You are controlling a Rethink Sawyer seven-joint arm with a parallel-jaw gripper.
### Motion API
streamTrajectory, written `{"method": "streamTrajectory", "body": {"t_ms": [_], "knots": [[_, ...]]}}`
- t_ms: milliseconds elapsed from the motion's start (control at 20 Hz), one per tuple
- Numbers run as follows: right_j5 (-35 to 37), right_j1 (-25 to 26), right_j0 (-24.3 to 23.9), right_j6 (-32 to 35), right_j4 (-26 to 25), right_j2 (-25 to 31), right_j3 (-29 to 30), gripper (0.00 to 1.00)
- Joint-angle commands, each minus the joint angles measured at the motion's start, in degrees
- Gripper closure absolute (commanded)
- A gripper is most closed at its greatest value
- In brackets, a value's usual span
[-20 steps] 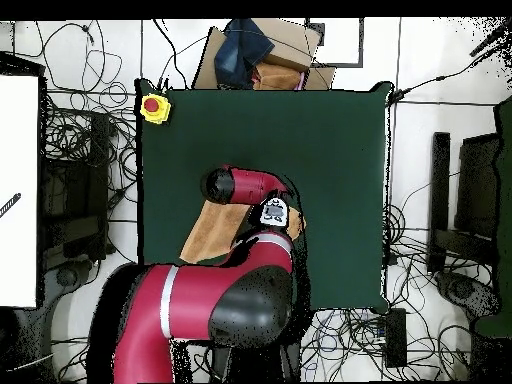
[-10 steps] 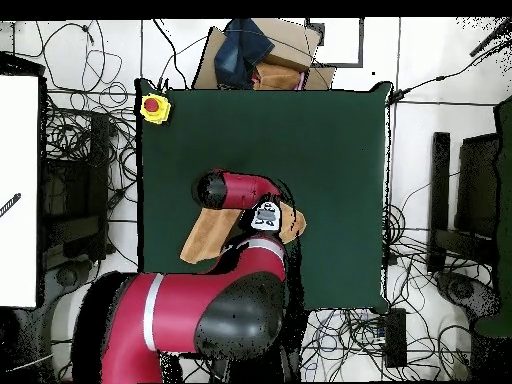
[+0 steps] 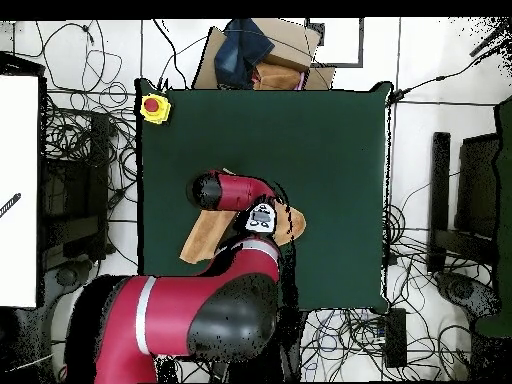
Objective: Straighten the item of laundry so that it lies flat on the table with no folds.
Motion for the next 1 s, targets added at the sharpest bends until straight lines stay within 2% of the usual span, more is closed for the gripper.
{"method": "streamTrajectory", "body": {"t_ms": [50,550,1000], "knots": [[-3.8,5.1,1.6,12.9,3.3,3.7,0.9,0.00],[-6.5,8.4,1.7,11.9,3.4,3.4,-0.9,0.00],[-10.1,13.4,1.9,11.5,3.5,1.5,-5.7,0.00]]}}
